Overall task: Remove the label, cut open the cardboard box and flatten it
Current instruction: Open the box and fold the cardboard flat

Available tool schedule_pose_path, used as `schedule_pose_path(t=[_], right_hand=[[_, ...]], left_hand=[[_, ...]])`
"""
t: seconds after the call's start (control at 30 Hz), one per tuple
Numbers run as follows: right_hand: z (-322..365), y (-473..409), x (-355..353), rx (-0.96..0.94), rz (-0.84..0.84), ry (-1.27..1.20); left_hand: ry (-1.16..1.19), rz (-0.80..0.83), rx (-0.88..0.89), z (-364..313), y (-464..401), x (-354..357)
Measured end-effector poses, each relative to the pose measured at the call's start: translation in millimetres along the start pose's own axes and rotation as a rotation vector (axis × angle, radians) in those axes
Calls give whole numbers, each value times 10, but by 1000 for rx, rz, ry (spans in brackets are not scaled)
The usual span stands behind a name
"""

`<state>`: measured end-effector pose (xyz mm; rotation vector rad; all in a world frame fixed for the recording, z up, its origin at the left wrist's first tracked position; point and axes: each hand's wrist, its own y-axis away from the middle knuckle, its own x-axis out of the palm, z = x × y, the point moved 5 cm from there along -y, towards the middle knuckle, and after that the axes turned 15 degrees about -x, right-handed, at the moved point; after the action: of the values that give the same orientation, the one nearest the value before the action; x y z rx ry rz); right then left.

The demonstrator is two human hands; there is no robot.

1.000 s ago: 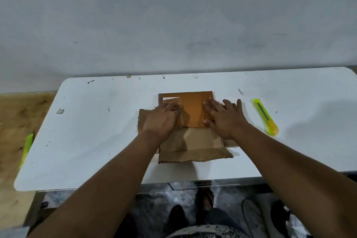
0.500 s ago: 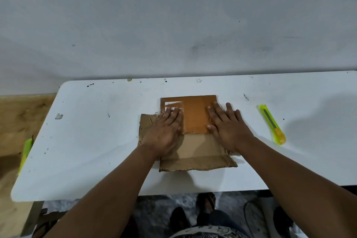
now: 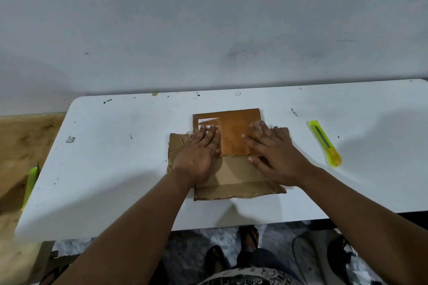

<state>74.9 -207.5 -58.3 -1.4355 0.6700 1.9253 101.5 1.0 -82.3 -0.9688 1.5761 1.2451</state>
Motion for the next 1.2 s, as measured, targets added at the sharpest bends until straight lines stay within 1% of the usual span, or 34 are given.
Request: schedule_pose_path(t=[0.03,0.1,0.17,0.23,0.27,0.37,0.4,0.47,0.6,0.73,0.8,0.87,1.0,1.1,1.2], right_hand=[[61,47,-9,-46,18,-38],[176,150,-8,-97,114,-87],[267,248,15,-94,225,-128],[319,303,32,-88,251,-142],[332,302,20,-90,218,-128],[316,250,-71,-83,35,-115],[309,220,-92,-82,-5,-109],[280,149,-95,-48,-29,-76],[195,71,-51,35,-69,-78],[168,29,-19,108,-154,67],[145,24,9,171,-171,131],[126,30,16,201,-180,149],[106,30,63,197,-156,159],[96,24,123,258,-188,76],[78,-12,101,348,-243,-44]], left_hand=[[-4,-3,0,3,1,5],[-4,-6,0,8,-8,6],[1,-6,2,16,-13,11],[13,-8,9,15,2,9],[26,-6,15,18,1,8],[51,23,31,47,-82,31],[49,39,37,61,-121,33],[92,73,50,103,-177,24],[387,145,57,216,-188,-52],[620,252,-110,260,-121,-207],[567,263,-62,199,-78,-238],[497,236,-5,178,-64,-175],[524,164,23,192,-79,-39],[499,72,24,171,-64,-12],[412,48,4,145,-40,-13]])
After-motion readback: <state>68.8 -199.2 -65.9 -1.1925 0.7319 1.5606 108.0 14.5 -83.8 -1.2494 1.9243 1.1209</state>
